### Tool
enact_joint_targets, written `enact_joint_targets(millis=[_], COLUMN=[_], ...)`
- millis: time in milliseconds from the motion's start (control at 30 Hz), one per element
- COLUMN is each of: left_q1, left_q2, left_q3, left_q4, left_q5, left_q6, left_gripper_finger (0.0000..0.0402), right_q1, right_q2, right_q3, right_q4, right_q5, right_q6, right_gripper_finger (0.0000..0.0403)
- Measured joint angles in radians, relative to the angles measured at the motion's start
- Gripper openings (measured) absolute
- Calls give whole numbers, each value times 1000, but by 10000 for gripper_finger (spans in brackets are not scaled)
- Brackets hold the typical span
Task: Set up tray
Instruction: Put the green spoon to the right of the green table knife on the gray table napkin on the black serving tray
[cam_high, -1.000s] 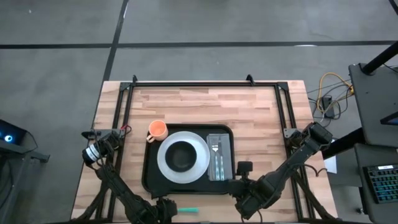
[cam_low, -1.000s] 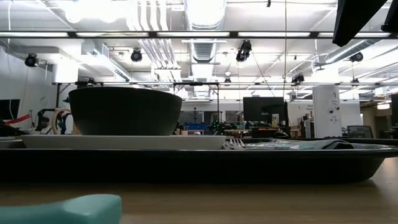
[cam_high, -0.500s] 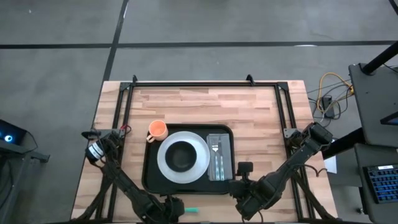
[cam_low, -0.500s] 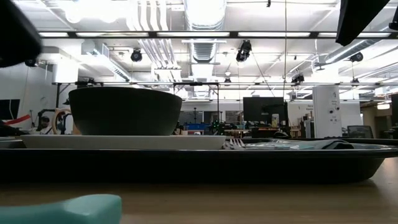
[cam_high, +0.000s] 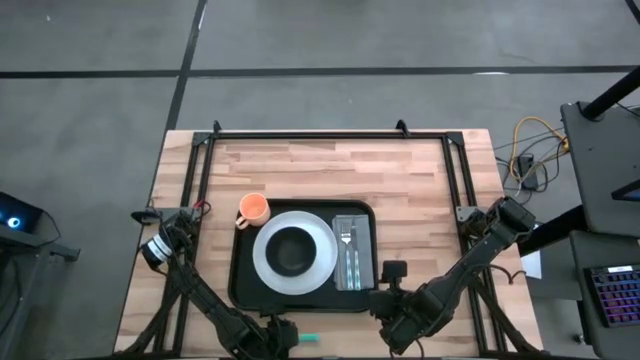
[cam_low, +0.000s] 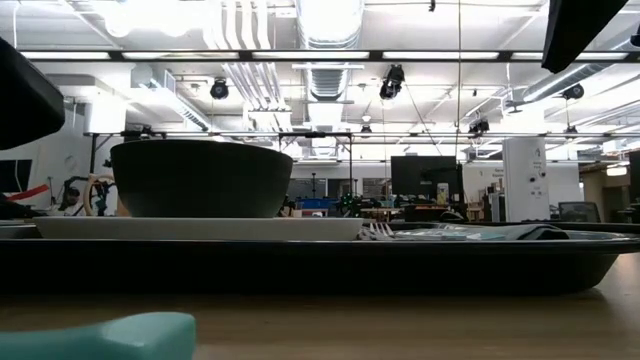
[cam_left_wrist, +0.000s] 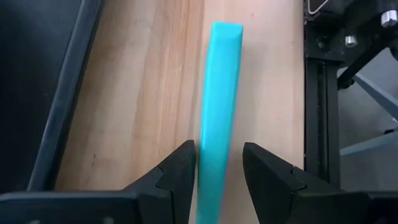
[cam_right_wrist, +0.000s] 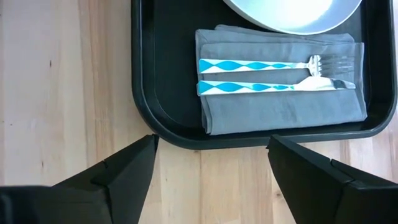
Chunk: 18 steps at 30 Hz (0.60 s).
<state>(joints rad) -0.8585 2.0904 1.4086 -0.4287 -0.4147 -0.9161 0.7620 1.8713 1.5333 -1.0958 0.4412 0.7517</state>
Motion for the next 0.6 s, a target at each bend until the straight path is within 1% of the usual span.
enact_joint_targets(millis=[100,200,233,333,400,500,600], left_q1=[0,2,5,9,10,10,14], left_q2=[1,1,1,-12,-15,-19,-4], left_q3=[0,0,0,12,72,244,446], left_q4=[-5,-15,-19,-68,-197,-449,-714], left_q5=[-8,-11,-10,1,5,4,-5], left_q6=[0,14,15,18,46,99,177], left_gripper_finger=[90,39,32,33,33,33,33], right_q1=[0,2,5,15,29,42,60], right_q2=[0,0,0,0,-4,-25,-61], right_q3=[0,0,0,0,0,0,-5], right_q4=[0,0,0,-1,-1,0,29], right_q5=[-3,-5,-5,-2,3,26,141], right_q6=[0,0,0,0,2,36,47], right_gripper_finger=[292,288,286,279,275,271,271])
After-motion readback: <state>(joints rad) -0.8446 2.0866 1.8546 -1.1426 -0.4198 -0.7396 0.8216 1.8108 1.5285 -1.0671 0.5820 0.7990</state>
